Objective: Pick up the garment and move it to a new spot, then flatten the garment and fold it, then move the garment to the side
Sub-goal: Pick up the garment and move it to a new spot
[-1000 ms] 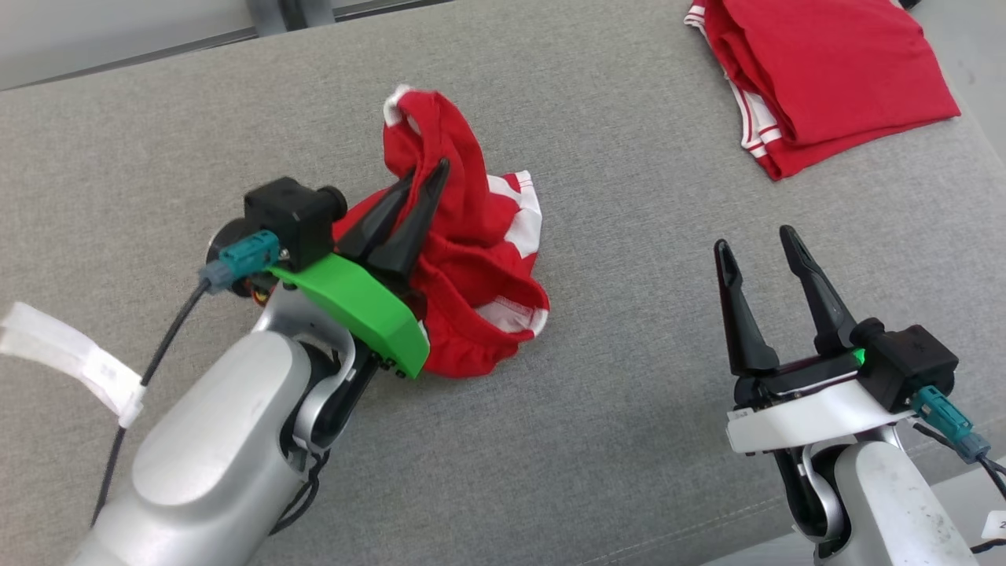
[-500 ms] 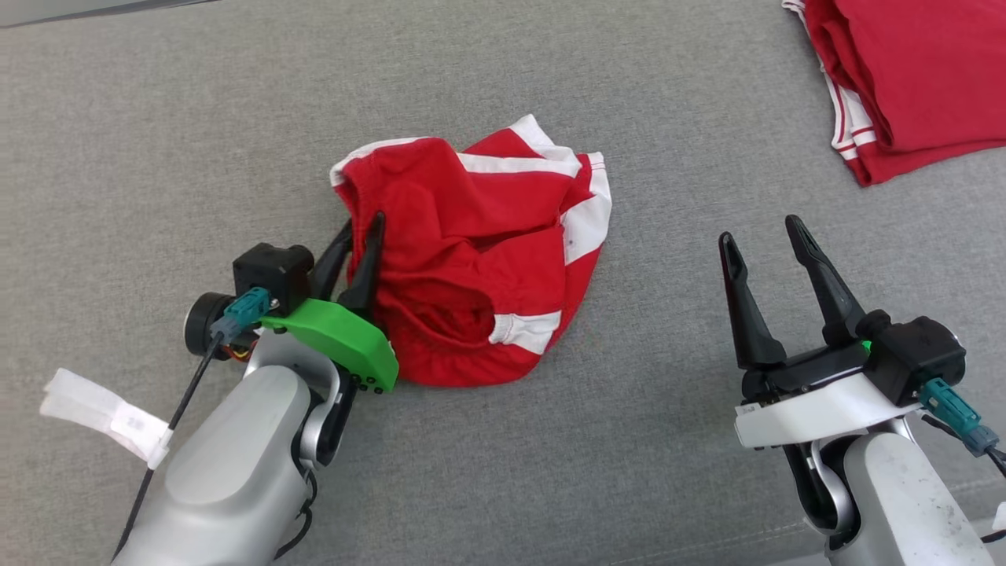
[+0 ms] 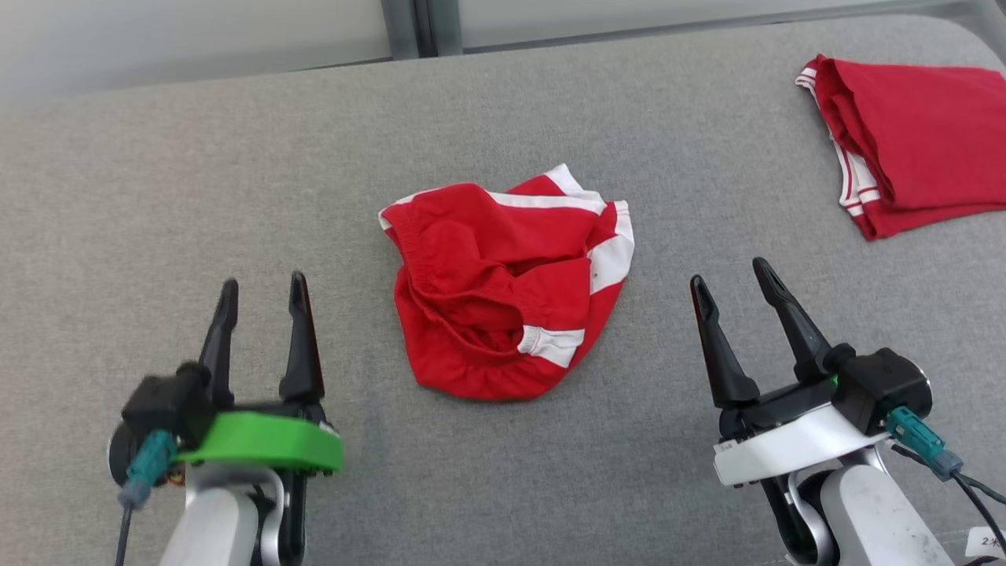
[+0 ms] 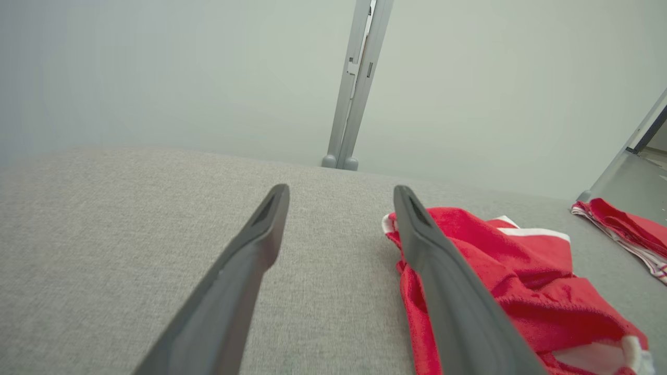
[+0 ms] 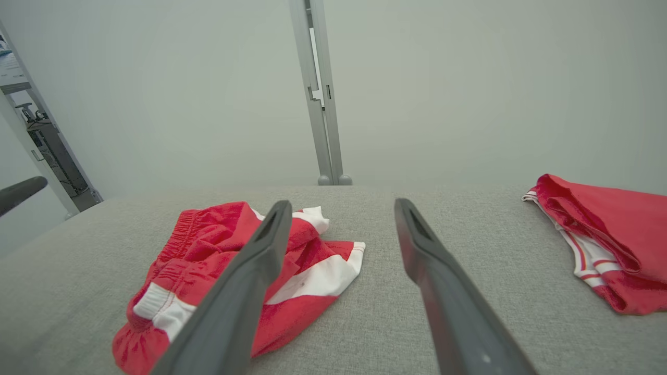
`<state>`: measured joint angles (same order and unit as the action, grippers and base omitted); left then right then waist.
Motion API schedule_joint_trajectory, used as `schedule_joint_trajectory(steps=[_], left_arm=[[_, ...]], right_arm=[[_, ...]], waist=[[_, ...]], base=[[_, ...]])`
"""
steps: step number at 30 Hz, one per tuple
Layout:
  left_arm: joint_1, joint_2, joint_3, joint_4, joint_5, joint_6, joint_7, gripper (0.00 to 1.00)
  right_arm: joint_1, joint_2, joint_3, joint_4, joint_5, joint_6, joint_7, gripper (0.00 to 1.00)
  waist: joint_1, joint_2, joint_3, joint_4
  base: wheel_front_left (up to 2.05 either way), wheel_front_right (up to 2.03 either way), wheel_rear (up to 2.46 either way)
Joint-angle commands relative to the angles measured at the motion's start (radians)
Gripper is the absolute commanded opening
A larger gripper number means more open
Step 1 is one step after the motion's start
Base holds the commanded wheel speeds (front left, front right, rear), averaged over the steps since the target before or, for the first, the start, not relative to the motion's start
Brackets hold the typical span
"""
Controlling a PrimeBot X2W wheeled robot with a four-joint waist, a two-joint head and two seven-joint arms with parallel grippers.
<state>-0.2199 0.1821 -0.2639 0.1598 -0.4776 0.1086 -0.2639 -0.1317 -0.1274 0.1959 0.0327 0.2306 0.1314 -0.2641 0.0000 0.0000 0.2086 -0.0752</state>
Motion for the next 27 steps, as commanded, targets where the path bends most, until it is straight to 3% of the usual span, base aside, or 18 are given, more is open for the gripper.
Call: schedule_joint_trajectory(steps=[1, 5, 9, 15, 27], left_arm=[[0.059, -0.020, 0.028, -0.020, 0.032, -0.014, 0.000, 1.00], [0.191, -0.077, 0.115, -0.088, 0.136, -0.059, 0.000, 1.00], [0.282, -0.110, 0.176, -0.165, 0.235, -0.073, 0.000, 1.00], [0.373, -0.130, 0.235, -0.259, 0.294, -0.112, 0.000, 1.00], [0.467, -0.130, 0.173, -0.224, 0.365, -0.077, 0.000, 1.00]], right_arm=[[0.016, 0.002, -0.001, 0.000, -0.008, -0.002, 0.000, 1.00], [0.046, 0.009, 0.001, 0.001, -0.026, -0.002, 0.000, 1.00], [0.078, 0.014, 0.004, 0.009, -0.034, -0.002, 0.000, 1.00], [0.127, 0.030, 0.013, 0.033, -0.042, -0.002, 0.000, 1.00], [0.172, 0.030, 0.043, 0.115, -0.008, -0.002, 0.000, 1.00]], waist=[[0.0000, 0.0000, -0.067, 0.039], [0.0000, 0.0000, -0.113, 0.053], [0.0000, 0.0000, -0.155, 0.059], [0.0000, 0.0000, -0.202, 0.061], [0.0000, 0.0000, -0.254, 0.063]], base=[[0.00, 0.00, 0.00], [0.00, 0.00, 0.00], [0.00, 0.00, 0.00], [0.00, 0.00, 0.00], [0.00, 0.00, 0.00]])
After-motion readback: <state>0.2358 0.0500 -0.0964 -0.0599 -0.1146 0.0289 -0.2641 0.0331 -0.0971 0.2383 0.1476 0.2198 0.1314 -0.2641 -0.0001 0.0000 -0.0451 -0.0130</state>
